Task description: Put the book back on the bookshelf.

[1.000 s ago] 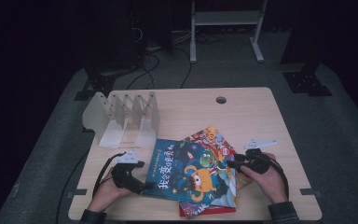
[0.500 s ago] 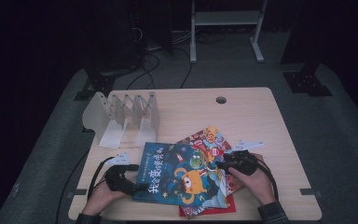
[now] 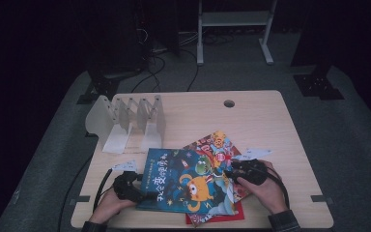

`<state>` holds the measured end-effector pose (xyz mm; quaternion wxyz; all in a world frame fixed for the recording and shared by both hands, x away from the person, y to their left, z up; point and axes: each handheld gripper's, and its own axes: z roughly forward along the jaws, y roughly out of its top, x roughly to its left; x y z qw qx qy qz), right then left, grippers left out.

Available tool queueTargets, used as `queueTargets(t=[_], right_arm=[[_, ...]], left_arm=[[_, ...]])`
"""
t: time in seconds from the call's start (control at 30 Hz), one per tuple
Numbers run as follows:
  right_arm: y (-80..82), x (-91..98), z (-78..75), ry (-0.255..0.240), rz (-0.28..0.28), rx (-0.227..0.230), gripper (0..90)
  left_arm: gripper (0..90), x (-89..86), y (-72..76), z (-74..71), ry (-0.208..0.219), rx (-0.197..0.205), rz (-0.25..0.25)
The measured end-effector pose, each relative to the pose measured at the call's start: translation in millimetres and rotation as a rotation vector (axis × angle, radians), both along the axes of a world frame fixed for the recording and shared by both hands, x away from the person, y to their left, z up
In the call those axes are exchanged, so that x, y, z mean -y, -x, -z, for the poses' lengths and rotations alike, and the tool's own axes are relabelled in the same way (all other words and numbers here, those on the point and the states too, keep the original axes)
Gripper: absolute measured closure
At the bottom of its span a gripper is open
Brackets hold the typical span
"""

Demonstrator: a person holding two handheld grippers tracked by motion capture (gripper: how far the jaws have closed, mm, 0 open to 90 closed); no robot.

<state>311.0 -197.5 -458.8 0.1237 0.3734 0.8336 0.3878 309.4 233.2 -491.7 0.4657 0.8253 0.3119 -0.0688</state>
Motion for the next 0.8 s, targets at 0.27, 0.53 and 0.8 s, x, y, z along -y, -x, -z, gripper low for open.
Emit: queueTargets(t=[0.27, 0.53, 0.8], right_arm=[[13.2, 17.7, 5.6, -0.015, -0.067, -0.032, 80.0], [15.9, 11.1, 5.7, -0.016, -0.100, -0.033, 84.0], [17.4, 3.7, 5.4, -0.024, -0.136, -0.043, 83.5]], left_arm=[[0.0, 1.7, -0.3, -3.5, -0.019, -0.005, 0.005], [0.0, 0.1, 1.0, -16.3, -0.012, -0.003, 0.014], [0.0, -6.0, 4.9, -47.7, 0.021, 0.065, -0.012]])
